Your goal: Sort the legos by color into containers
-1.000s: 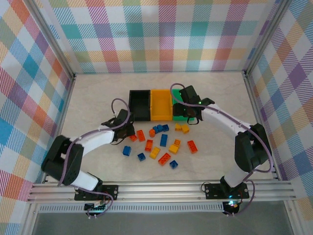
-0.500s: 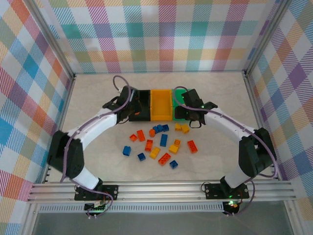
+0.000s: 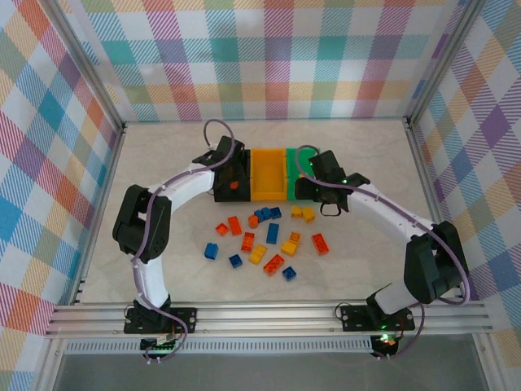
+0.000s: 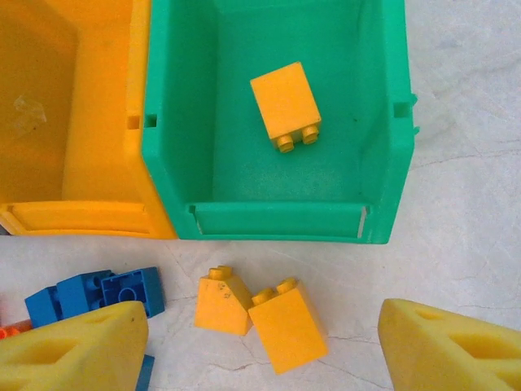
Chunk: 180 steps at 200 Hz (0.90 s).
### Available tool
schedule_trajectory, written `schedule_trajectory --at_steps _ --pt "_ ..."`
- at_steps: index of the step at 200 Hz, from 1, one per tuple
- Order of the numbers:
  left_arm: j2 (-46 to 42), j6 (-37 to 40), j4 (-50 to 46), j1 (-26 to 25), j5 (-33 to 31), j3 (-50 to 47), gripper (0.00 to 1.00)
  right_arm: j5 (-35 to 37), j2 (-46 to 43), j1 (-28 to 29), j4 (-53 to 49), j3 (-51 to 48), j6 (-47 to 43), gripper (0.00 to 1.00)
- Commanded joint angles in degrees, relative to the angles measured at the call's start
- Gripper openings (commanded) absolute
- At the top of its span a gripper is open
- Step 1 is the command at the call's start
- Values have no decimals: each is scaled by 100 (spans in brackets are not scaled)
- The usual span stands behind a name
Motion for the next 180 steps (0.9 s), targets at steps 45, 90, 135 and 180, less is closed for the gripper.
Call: schedule_trajectory --at_steps 45,90,135,180 --pt "-1559 -134 38 -151 215 -583 74 -196 -269 -32 31 6 17 80" --pt "-2947 -199 -589 -539 583 -1664 83 -386 -400 -32 40 -238 48 81" --pt "-4126 -485 -1395 -787 720 -3025 94 -496 -455 -33 215 -624 135 81" --pt "-4655 -917 -1655 -823 847 -4071 95 -498 -500 -38 277 -754 126 81"
